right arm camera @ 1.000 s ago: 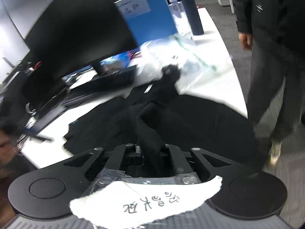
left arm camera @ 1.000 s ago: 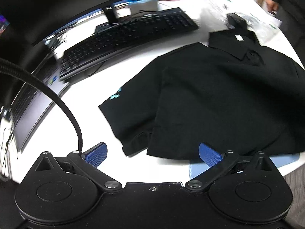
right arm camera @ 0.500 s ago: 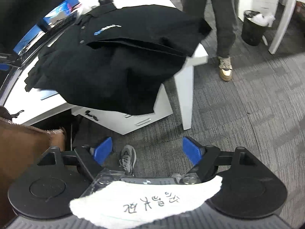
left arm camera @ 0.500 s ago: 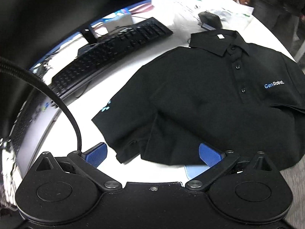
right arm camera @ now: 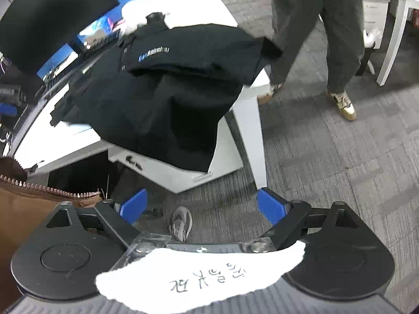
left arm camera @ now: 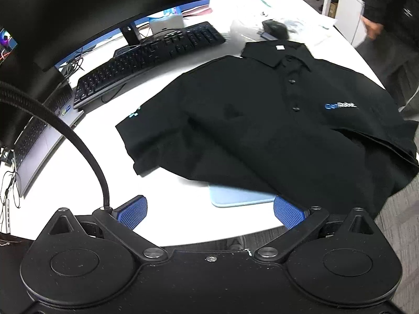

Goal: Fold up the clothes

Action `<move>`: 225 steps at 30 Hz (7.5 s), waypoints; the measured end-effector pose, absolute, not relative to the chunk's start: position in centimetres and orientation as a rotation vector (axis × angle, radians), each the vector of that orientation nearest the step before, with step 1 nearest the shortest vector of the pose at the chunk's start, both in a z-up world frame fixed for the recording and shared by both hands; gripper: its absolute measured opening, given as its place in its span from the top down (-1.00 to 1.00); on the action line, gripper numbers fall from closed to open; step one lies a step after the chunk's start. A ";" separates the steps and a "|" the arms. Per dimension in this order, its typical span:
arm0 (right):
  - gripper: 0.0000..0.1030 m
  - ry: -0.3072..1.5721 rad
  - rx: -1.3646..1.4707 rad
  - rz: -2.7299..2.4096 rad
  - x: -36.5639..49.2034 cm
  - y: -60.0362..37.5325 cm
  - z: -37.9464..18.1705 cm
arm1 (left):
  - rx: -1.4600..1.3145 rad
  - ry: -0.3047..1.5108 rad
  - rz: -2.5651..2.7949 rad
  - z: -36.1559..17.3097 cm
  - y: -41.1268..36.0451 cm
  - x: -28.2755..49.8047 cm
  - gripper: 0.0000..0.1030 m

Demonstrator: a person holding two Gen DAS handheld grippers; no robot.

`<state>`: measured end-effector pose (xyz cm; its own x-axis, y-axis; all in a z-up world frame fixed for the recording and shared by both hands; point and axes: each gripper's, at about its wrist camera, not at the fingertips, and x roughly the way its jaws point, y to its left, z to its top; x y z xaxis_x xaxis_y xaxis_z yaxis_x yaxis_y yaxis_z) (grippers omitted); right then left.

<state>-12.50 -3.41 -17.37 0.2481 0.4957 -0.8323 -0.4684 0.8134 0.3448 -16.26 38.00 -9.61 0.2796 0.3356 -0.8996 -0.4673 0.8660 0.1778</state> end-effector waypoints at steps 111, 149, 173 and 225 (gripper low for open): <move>-0.99 0.377 0.145 0.781 -21.9 -4.6 4.6 | 0.113 0.590 0.405 -2.9 17.2 -26.9 -0.98; -1.00 0.444 0.141 0.604 -9.5 -1.3 4.8 | -0.028 0.345 0.659 6.4 27.3 -24.6 -0.98; -0.99 1.000 0.066 0.706 -3.6 22.0 -10.4 | -0.003 0.808 0.464 -8.7 41.8 -13.6 -0.98; -1.00 1.068 0.940 0.715 7.3 -2.8 -7.3 | -0.451 0.024 0.241 7.7 28.7 -2.9 -0.96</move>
<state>7.30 -2.77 -7.26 0.3344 0.8535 -0.3997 -0.0441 0.4378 0.8980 -2.92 28.70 7.74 0.9713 0.2253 -0.0762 -0.2359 0.8719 -0.4291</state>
